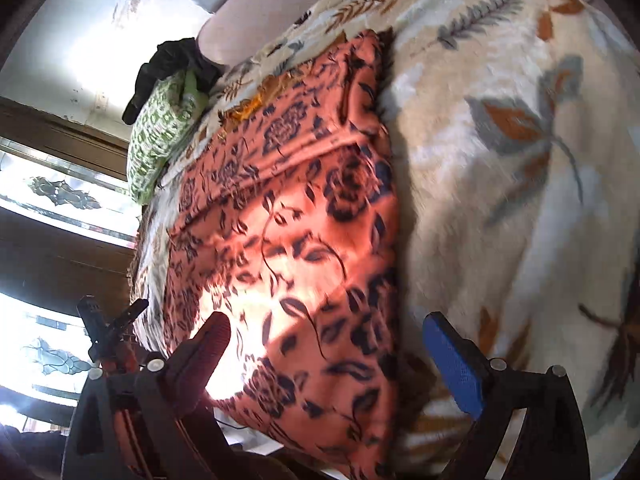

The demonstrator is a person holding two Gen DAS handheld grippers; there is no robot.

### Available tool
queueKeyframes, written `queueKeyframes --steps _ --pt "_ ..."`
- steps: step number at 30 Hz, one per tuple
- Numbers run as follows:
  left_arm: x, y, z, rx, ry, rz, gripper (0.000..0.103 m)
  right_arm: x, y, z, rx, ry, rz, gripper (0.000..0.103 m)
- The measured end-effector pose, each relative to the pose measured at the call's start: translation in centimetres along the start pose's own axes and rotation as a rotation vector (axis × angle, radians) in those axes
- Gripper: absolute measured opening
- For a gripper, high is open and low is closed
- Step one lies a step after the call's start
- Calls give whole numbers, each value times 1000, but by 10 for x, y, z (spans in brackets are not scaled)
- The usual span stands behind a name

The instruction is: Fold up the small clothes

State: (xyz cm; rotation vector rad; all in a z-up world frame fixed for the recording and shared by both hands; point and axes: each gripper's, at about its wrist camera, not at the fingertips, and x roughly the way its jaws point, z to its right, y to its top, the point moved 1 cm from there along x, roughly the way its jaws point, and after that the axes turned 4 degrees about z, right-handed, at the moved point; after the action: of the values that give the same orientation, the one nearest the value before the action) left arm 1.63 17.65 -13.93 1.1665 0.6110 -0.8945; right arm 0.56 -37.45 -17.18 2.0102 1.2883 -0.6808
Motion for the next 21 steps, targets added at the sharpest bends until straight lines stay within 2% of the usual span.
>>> queueKeyframes --steps 3,5,7,11,14,18,21 --pt "-2 -35 -12 -88 -8 -51 81 -3 -33 23 79 60 -50 98" --pt "-2 -48 -16 -147 -36 -64 81 -1 -48 26 77 92 -76 98" --pt "-1 -55 -16 -166 -44 -74 81 5 -58 25 71 87 -94 98" --pt "-3 -61 -7 -148 -57 -67 81 13 -65 8 57 154 -107 98" --pt "6 -65 -8 -131 -47 -87 81 24 -74 9 57 127 -138 98" --pt "6 -69 -5 -91 -29 -73 82 22 -75 17 121 163 -126 98" --pt "7 -69 -1 -70 -19 -90 83 26 -77 13 78 154 -136 100"
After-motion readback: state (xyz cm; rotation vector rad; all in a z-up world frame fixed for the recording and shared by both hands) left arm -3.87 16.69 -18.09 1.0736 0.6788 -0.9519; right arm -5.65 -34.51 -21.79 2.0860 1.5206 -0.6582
